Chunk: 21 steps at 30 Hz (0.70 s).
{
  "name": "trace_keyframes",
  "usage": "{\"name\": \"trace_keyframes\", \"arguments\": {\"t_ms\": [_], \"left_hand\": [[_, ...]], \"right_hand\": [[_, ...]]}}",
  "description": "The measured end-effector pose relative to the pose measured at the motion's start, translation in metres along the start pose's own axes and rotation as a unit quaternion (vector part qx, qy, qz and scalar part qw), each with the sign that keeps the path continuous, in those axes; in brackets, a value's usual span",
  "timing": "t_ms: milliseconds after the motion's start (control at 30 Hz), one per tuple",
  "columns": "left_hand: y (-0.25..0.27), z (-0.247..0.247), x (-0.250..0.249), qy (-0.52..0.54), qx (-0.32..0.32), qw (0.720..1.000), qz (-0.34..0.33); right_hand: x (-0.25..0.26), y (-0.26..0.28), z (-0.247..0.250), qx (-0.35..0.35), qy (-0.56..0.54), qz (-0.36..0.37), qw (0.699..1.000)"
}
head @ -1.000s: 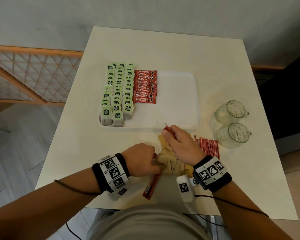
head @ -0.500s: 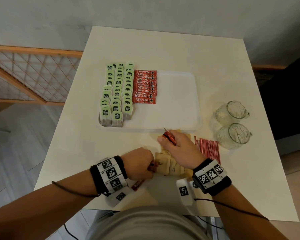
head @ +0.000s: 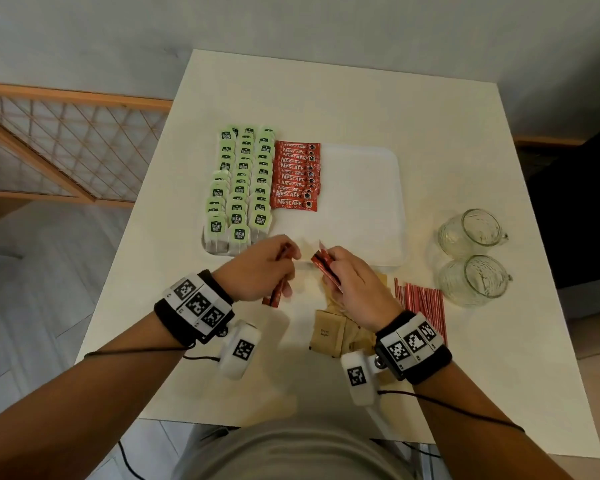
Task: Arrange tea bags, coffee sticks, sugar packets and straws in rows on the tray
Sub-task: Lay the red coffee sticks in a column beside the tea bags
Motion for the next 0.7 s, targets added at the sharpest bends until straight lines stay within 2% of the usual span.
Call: {"name": "trace_keyframes", "arguments": {"t_ms": [200, 400, 567, 700], "left_hand": [[-0.010, 0.008, -0.009, 0.100, -0.093, 0.991, -0.002], [-0.011, 0.012, -0.018, 0.122, -0.146, 0.977, -0.094], [-0.014, 0.021, -0.013, 0.159, -0.217, 0.957, -0.106], [-0.014, 0.028, -0.008, 0.195, -0.252, 0.944, -0.087]], "right_hand": [[0.013, -0.012, -0.012, 0.003, -0.002, 0.025, 1.000], [0.028, -0.022, -0.022, -0.007, -0.024, 0.040, 0.999], [0.035, -0.029, -0.025, -0.027, -0.015, 0.096, 0.995], [0.030, -0.037, -0.023, -0.067, -0.067, 0.048, 0.994]]}}
Point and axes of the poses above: each hand's wrist, its own y-axis away from the middle knuckle, its own z-axis out of the back of the hand, x = y × z, the point moved 5 cm from there along -y, towards the middle knuckle, and after that the axes turned 11 degrees about -x, right-handed, at the moved point
